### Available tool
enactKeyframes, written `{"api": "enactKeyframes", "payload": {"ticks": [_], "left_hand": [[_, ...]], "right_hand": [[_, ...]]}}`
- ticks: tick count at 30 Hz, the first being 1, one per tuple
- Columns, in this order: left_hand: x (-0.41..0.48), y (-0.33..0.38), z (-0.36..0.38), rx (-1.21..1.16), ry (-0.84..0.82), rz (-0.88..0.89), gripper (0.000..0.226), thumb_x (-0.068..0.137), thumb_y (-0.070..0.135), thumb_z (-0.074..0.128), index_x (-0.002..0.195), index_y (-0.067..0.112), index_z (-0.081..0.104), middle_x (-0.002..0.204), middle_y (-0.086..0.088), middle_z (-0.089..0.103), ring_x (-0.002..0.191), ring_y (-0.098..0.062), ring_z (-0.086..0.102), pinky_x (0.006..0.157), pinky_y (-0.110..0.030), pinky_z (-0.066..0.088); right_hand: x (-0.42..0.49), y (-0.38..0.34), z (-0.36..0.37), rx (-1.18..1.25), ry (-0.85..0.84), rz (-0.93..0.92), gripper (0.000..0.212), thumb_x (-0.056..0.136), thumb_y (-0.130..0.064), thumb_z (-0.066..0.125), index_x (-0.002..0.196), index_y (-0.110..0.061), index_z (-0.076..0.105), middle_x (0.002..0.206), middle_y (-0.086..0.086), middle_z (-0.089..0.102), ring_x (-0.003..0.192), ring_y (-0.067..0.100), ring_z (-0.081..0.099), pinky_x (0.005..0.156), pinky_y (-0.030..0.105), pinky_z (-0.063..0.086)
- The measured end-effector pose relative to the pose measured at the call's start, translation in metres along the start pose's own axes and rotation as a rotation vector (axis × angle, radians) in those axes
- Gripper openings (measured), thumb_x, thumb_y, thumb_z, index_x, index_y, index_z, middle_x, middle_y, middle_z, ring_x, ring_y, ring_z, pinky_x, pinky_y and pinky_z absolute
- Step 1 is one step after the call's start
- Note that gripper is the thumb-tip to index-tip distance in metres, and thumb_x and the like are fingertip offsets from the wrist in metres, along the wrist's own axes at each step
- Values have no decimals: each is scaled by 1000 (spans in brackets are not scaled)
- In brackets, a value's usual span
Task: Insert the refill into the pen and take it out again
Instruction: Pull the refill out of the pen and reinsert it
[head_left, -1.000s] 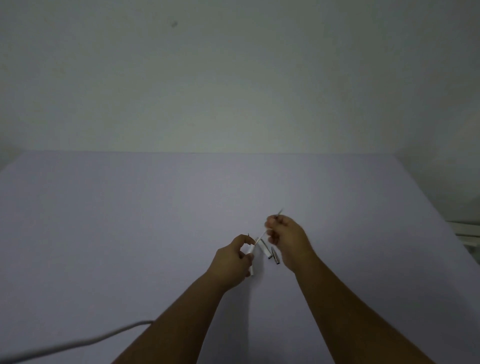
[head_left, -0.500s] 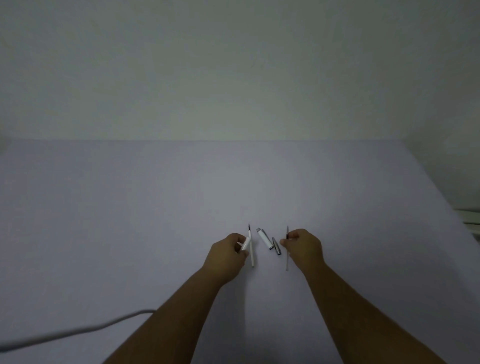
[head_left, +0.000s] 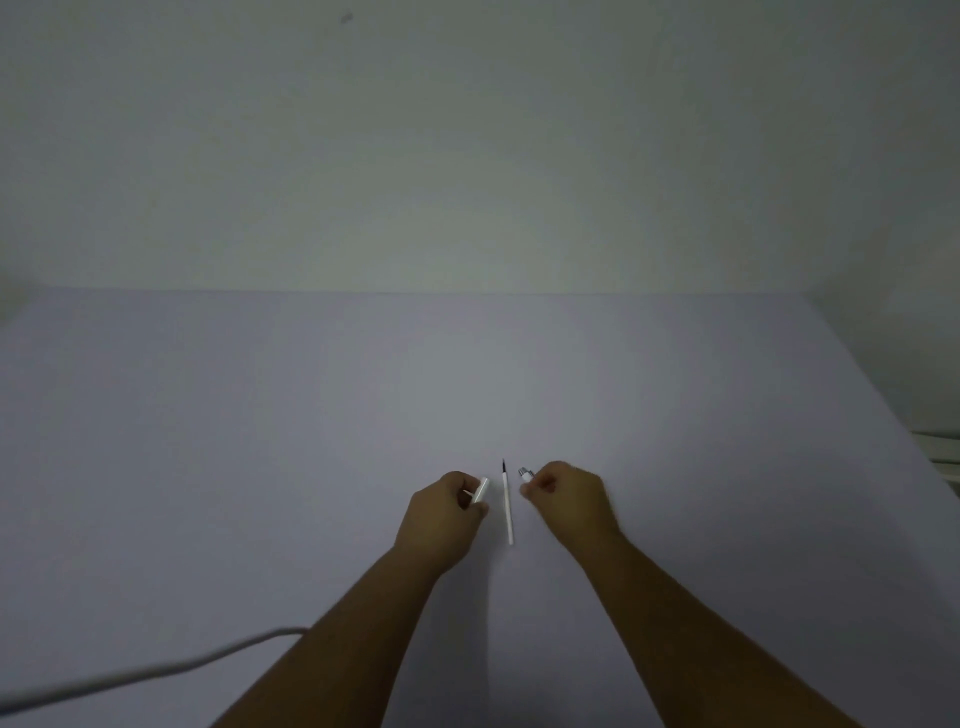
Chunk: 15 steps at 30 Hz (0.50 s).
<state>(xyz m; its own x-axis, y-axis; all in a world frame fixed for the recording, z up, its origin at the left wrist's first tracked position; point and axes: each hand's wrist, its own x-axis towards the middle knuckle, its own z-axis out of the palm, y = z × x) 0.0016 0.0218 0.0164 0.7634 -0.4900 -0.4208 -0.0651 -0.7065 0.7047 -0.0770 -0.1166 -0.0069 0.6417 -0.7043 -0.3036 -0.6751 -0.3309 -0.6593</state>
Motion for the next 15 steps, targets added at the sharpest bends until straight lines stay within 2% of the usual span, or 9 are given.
{"api": "enactKeyframes", "payload": {"ticks": [2,4,7,10,13,15], "left_hand": [[-1,-2,-2,40,34,-3,23,88,24,60,110,17,62,97,1,64,82,-14,58,67,-21,40],[-3,-4,-3,67,45,-4,25,88,25,61,111,17,63,99,0,65,81,-12,54,67,-20,38],[-5,-5,-5,68,45,-10,25,88,25,62,112,17,64,105,-2,67,81,-11,54,62,-18,38],[-8,-8,-6,67,34,-15,26,87,24,62,112,17,64,107,-2,68,83,-11,55,68,-19,39],[-10,-10,-7,74,31,-23,25,86,25,65,110,18,65,96,1,65,82,-13,57,71,-24,42],[-11,-9,-7,86,25,-21,26,86,25,66,110,18,66,96,1,65,81,-14,56,71,-24,42]], "right_hand": [[-3,-12,17,-139,-102,-32,22,84,-30,62,89,-9,66,100,13,71,98,29,65,84,35,51],[-6,-20,29,-268,-113,-47,24,86,-25,57,102,-7,63,110,13,68,106,28,62,86,33,49],[-11,-17,40,-285,-86,-37,25,88,-11,50,110,-8,61,122,11,63,117,25,58,96,33,48],[-14,-12,42,-230,-87,-5,31,85,-10,52,115,-6,62,132,13,59,119,27,57,97,34,50],[-13,-13,35,-67,-38,36,26,82,-14,57,104,-4,67,121,15,66,107,30,63,92,34,52],[-11,-17,29,235,26,117,23,82,-13,59,101,-4,67,101,14,71,87,27,66,84,38,54]]}}
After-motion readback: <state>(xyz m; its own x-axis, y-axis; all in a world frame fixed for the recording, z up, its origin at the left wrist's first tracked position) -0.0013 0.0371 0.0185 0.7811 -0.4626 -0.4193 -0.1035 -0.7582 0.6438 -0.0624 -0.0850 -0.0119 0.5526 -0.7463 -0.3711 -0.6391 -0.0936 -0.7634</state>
